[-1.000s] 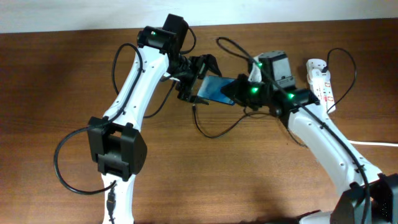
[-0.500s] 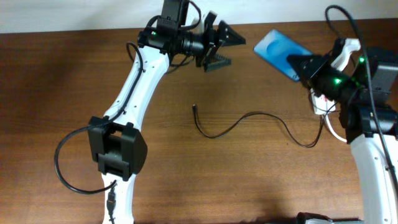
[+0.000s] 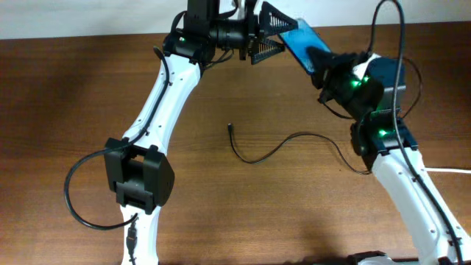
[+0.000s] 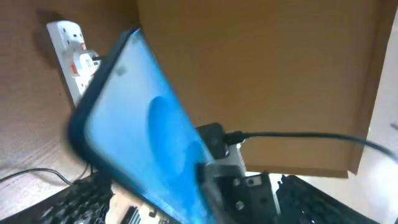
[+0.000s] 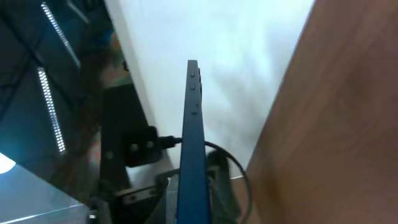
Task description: Plug charger to phone and switch on socket
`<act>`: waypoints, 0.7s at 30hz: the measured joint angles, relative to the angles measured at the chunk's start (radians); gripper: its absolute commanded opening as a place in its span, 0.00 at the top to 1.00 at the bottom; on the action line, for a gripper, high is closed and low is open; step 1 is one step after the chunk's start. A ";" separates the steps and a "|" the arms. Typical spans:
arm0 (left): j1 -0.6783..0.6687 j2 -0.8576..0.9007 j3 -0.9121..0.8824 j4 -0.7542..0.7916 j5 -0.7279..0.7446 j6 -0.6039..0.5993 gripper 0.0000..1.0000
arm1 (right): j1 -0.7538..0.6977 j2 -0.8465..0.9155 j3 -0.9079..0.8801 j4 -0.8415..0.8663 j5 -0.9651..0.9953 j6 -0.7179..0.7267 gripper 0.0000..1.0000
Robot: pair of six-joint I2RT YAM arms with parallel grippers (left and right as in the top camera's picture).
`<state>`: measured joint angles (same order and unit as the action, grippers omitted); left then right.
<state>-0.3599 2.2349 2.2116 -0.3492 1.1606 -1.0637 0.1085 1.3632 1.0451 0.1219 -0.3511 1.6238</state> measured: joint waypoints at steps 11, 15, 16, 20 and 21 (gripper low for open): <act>-0.008 0.000 0.000 0.000 -0.109 -0.093 0.60 | 0.112 0.061 -0.013 0.145 0.086 0.052 0.96; -0.008 0.000 -0.001 -0.007 -0.141 -0.111 0.78 | 0.119 0.063 -0.011 0.156 0.101 0.067 0.96; -0.008 0.000 -0.001 -0.008 -0.146 -0.111 0.81 | 0.119 0.063 -0.010 0.159 0.101 0.068 0.96; -0.008 0.000 -0.001 -0.010 -0.164 -0.134 0.96 | 0.119 0.063 -0.008 0.163 0.103 0.080 0.96; -0.008 0.000 -0.001 -0.008 -0.163 -0.146 1.00 | 0.119 0.063 -0.008 0.163 0.103 0.095 0.96</act>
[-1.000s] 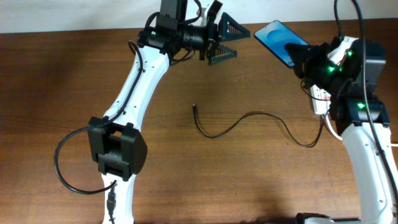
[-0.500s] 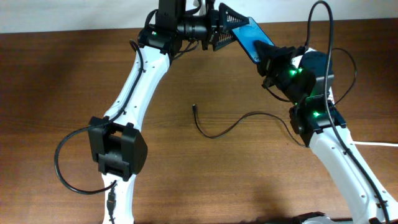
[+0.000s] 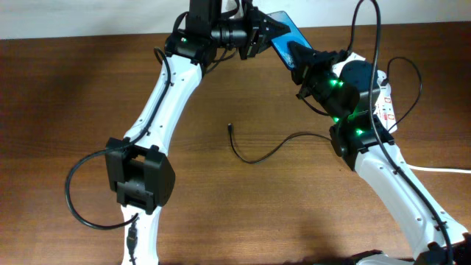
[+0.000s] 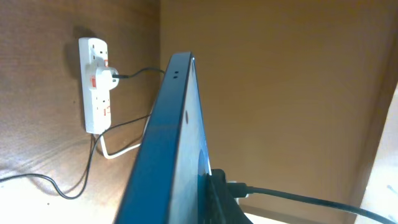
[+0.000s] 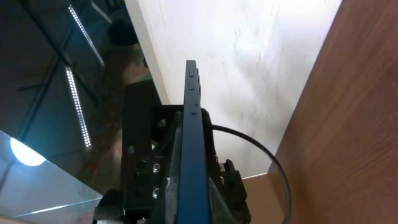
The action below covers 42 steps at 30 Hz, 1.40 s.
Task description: Plug charger to phone and switch on socket
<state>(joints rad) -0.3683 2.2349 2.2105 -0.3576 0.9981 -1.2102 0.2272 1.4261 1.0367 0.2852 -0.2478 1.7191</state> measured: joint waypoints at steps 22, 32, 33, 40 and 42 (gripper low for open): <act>0.005 0.000 0.002 -0.222 0.148 0.353 1.00 | -0.082 0.005 0.005 -0.247 -0.343 -0.497 0.02; 0.225 0.002 0.003 -0.570 0.137 0.833 1.00 | -0.082 0.005 0.006 -0.569 -0.354 -0.930 0.30; 0.256 0.002 0.003 -0.612 0.132 0.863 1.00 | -0.082 0.006 0.005 -0.624 -0.353 -0.991 0.35; 0.418 0.002 0.003 -0.754 0.138 0.973 1.00 | -0.082 0.008 0.118 -0.971 -0.275 -1.242 0.38; 0.447 0.002 0.003 -0.812 0.144 1.017 1.00 | -0.069 0.014 0.212 -1.089 -0.234 -1.313 0.38</act>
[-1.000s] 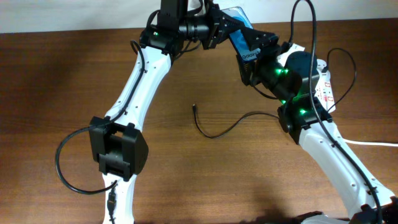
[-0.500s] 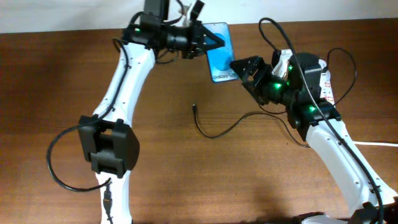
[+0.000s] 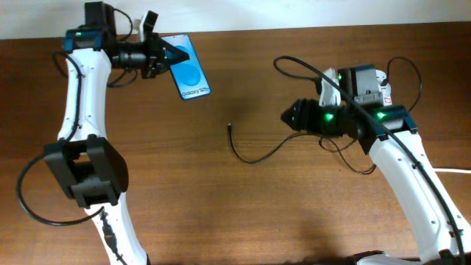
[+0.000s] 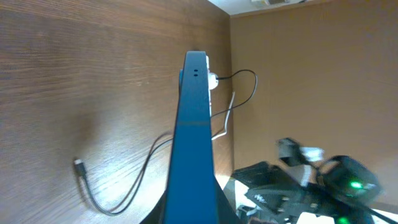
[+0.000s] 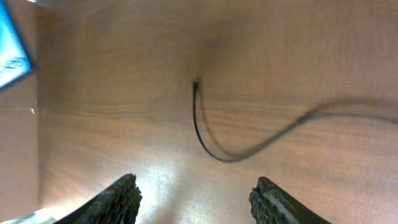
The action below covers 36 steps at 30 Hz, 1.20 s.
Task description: Plug charger to phone and switch on socket
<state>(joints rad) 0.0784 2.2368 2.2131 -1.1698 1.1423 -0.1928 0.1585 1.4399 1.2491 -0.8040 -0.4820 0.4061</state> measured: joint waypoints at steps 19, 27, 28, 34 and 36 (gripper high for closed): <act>0.130 0.000 0.000 -0.193 -0.006 0.175 1.00 | 0.282 0.750 0.418 0.005 0.115 -0.020 0.69; 0.132 0.000 0.000 -0.194 -0.051 0.212 1.00 | 0.308 0.757 0.418 0.013 0.139 -0.021 0.69; 0.132 0.000 0.000 -0.196 -0.051 0.212 1.00 | 0.308 0.757 0.418 0.023 0.143 -0.021 0.69; 0.132 0.000 0.000 -0.201 -0.051 0.212 1.00 | 0.325 0.757 0.389 0.076 0.146 -0.021 0.69; 0.132 0.000 0.000 -0.204 -0.051 0.212 1.00 | 0.326 0.757 0.386 0.084 0.146 -0.020 0.69</act>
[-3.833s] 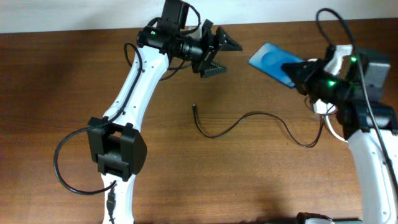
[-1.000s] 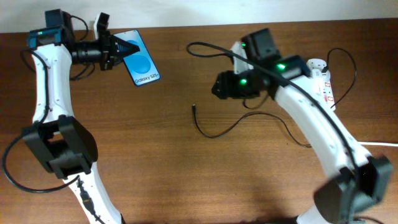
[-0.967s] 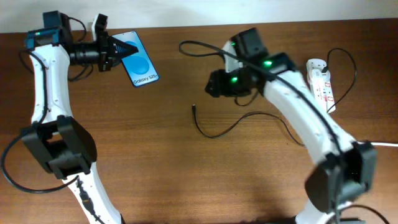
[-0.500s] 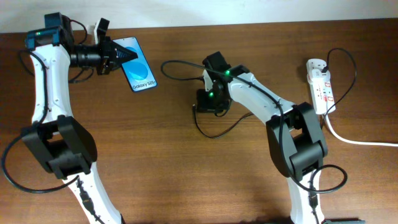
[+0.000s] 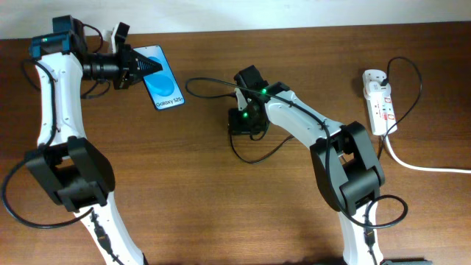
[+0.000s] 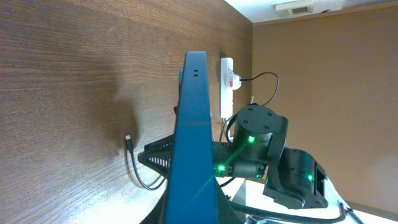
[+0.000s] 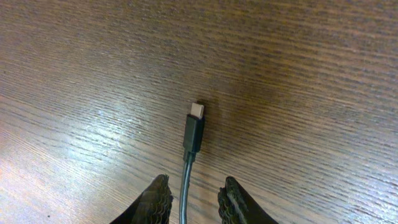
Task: Plug charger to phone and switch on socket
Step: 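Grasp the black cable's USB-C plug end with the right gripper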
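Observation:
A blue phone hangs above the table's far left, with my left gripper shut on one end of it. It shows edge-on in the left wrist view. The black charger cable lies curled on the middle of the table. Its plug end lies flat on the wood. My right gripper is low over it and open, one finger on each side of the cord just behind the plug. The white socket strip lies at the far right, with the charger's plug in it.
The strip's white lead runs off the right edge. A loose black wire loops from my right arm over the table's middle. The right arm's body also shows in the left wrist view.
My right gripper has moved left from mid-table and come down over the cable's plug end, still open. The left gripper has carried the phone a little further left.
My right gripper first held the phone at the back of the table, with the left gripper open beside it. Then both were at the phone. Later the left alone held it at the far left with the right open, and now the right straddles the cable end.

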`<act>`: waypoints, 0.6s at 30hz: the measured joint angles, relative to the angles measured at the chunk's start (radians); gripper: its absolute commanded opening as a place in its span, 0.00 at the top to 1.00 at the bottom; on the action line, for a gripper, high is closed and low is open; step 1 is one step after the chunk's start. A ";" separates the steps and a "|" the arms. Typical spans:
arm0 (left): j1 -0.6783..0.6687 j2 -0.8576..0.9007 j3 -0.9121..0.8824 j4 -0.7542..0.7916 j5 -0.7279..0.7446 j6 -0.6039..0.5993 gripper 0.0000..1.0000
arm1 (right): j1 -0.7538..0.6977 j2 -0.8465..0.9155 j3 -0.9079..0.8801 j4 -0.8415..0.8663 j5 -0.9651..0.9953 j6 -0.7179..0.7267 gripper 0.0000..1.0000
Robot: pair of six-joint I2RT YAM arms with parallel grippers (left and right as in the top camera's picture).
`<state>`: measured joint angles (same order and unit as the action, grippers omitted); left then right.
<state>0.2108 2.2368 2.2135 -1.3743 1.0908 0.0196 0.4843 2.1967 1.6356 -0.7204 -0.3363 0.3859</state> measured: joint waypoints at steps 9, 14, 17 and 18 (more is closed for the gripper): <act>0.000 0.000 0.000 -0.014 0.000 0.000 1.00 | 0.000 0.020 -0.003 0.034 0.000 0.000 0.70; 0.000 0.000 0.000 -0.014 0.000 0.000 1.00 | 0.003 0.035 -0.003 0.042 -0.001 0.007 0.70; 0.000 0.000 0.000 -0.023 0.000 0.000 1.00 | 0.019 0.035 -0.003 0.038 0.000 0.008 0.70; 0.000 0.000 0.000 -0.025 0.000 0.000 1.00 | 0.027 0.035 -0.003 0.037 0.003 0.008 0.70</act>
<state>0.2108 2.2368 2.2135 -1.3994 1.0908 0.0196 0.5110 2.2322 1.6329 -0.6830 -0.3328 0.3943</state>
